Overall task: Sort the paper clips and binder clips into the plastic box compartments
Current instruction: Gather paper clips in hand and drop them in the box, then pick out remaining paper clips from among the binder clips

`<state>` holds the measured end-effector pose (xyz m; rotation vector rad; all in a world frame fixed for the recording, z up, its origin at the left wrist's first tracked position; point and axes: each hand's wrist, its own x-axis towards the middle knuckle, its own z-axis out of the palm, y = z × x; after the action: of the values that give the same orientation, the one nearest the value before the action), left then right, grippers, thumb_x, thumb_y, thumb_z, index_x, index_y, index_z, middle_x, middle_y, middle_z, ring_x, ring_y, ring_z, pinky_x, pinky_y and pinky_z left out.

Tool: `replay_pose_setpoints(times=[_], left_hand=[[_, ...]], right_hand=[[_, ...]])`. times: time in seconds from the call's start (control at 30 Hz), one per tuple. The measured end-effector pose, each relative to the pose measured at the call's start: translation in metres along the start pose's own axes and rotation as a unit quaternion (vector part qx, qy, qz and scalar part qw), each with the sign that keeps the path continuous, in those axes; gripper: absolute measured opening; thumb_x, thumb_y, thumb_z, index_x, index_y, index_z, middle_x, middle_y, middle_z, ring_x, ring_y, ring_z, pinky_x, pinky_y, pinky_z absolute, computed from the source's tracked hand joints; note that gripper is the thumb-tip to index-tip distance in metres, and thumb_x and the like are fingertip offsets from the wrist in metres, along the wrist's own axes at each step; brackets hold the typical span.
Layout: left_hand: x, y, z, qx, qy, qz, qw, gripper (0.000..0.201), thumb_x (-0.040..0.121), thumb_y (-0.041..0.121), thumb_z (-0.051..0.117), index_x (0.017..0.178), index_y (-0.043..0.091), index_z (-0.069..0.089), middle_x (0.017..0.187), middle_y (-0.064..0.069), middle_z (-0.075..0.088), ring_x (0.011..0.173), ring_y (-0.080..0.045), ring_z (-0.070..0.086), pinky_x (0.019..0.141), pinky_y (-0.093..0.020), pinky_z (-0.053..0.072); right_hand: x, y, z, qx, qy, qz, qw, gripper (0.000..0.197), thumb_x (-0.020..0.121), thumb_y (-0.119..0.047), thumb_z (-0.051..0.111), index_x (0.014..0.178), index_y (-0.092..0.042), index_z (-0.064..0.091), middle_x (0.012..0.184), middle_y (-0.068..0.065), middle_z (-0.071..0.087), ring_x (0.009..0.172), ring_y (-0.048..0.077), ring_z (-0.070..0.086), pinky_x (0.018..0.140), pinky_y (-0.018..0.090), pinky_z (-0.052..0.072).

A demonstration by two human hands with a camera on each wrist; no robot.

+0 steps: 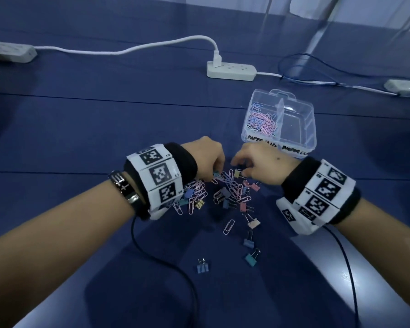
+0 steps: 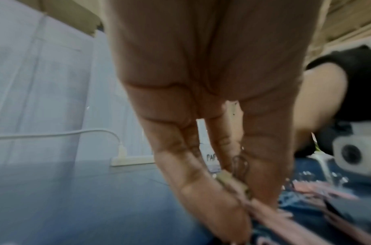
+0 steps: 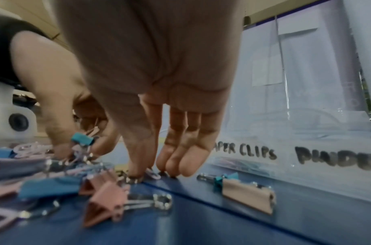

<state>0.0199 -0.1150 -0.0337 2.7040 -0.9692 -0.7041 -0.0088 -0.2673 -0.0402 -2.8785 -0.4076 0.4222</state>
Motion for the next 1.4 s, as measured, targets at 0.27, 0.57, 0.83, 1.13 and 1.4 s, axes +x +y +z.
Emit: replay_pose_setpoints(times=[0.27, 0.57, 0.83, 1.13, 1.4], left_hand=[[-0.01, -0.02, -0.011, -0.222, -0.025, -0.034, 0.974, 0.014, 0.075, 0.01, 0.073, 0.08, 0.021, 0.064, 0.069, -0.004, 0.068, 0.047, -0.007, 0.058, 0.049, -0.011, 0.047], [-0.02, -0.026, -0.007, -0.444, -0.018, -0.048, 0.895, 0.011, 0.079, -0.001, 0.066, 0.078, 0.01, 0.064, 0.055, 0.003, 0.065, 0.041, -0.003, 0.057, 0.043, -0.01, 0.046], [-0.021, -0.022, -0.006, -0.606, -0.053, -0.022, 0.793, 0.013, 0.086, -0.002, 0.054, 0.08, 0.007, 0.062, 0.057, 0.003, 0.065, 0.05, -0.005, 0.062, 0.053, -0.014, 0.055], [-0.024, 0.006, -0.014, -0.419, 0.123, 0.032, 0.899, 0.013, 0.079, 0.001, 0.067, 0.086, 0.012, 0.064, 0.069, 0.001, 0.063, 0.053, -0.003, 0.055, 0.057, -0.013, 0.048], [-0.039, 0.02, -0.017, -0.329, 0.16, 0.057, 0.929, 0.018, 0.071, 0.013, 0.077, 0.078, 0.026, 0.067, 0.078, 0.004, 0.071, 0.066, 0.0, 0.062, 0.07, -0.023, 0.057]], right_hand=[[0.001, 0.002, 0.001, 0.051, -0.009, 0.025, 0.998, 0.012, 0.076, 0.001, 0.059, 0.081, -0.008, 0.064, 0.06, -0.009, 0.051, 0.058, 0.007, 0.05, 0.059, 0.02, 0.043], [-0.006, 0.008, -0.015, 0.341, 0.067, 0.045, 0.937, 0.022, 0.076, 0.007, 0.064, 0.076, -0.014, 0.057, 0.065, 0.0, 0.056, 0.055, 0.01, 0.057, 0.059, 0.017, 0.048], [-0.01, -0.01, -0.01, 0.647, 0.01, 0.096, 0.757, 0.028, 0.087, -0.001, 0.037, 0.069, -0.007, 0.057, 0.052, -0.003, 0.054, 0.048, 0.01, 0.051, 0.042, 0.016, 0.042], [-0.009, -0.037, 0.02, 0.865, -0.034, 0.193, 0.461, 0.038, 0.095, -0.014, 0.031, 0.079, 0.005, 0.06, 0.062, 0.017, 0.065, 0.057, 0.026, 0.065, 0.054, 0.031, 0.059], [-0.01, -0.042, 0.023, 0.923, -0.03, 0.108, 0.368, 0.048, 0.096, -0.016, 0.024, 0.083, 0.005, 0.065, 0.076, 0.021, 0.07, 0.066, 0.03, 0.071, 0.063, 0.045, 0.057]])
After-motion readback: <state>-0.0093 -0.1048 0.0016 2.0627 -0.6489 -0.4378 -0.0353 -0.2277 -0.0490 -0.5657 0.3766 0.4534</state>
